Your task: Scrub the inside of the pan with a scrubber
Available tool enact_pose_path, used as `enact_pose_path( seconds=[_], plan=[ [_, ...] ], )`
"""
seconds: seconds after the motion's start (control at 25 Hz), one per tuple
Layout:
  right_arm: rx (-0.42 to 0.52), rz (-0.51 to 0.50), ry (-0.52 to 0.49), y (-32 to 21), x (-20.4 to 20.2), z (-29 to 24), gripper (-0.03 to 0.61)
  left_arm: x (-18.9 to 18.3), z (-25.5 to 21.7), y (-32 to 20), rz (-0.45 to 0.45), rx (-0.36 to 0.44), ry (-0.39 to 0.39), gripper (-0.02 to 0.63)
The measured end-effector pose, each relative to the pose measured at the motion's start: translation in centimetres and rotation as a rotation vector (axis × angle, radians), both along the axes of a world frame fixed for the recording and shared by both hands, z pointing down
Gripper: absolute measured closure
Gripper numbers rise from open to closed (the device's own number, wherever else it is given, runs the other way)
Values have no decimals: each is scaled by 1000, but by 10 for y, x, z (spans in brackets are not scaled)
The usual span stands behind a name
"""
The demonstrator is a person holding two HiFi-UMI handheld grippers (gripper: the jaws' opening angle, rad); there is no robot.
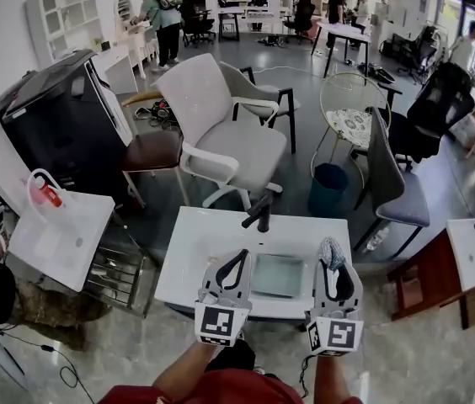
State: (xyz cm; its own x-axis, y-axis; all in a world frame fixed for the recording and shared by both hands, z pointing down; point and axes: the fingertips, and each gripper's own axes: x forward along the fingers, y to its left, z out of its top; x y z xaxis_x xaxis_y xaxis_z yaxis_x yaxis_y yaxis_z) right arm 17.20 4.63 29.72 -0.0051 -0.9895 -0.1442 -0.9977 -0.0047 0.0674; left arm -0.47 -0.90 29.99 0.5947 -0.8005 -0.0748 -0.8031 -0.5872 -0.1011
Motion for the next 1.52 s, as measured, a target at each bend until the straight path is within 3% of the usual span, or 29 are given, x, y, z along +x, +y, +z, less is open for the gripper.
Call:
enact_pose_path(
  seconds=[0.32,0.64,0.72,0.88,1.16,1.52],
  plan=[
    [10,-10,43,-107,-17,-11,414,-17,-13,-109,-15,59,31,600],
    [-18,-10,55,-168,-24,-3,413,-26,-14,-167,-31,66,41,600],
    [-20,-7,59,-178,-20,-2,413,-24,-15,-175,-31,74,47,600],
    [-31,-33,43,-194,-10,4,413,-15,-7,-185,-52,-26,54,600],
    [-41,-69,25,-206,22,7,413,9,-7,-186,-93,-28,55,600],
    [-69,-118,27,-212,35,20,413,22,7,-184,-129,-47,29,600]
  ],
)
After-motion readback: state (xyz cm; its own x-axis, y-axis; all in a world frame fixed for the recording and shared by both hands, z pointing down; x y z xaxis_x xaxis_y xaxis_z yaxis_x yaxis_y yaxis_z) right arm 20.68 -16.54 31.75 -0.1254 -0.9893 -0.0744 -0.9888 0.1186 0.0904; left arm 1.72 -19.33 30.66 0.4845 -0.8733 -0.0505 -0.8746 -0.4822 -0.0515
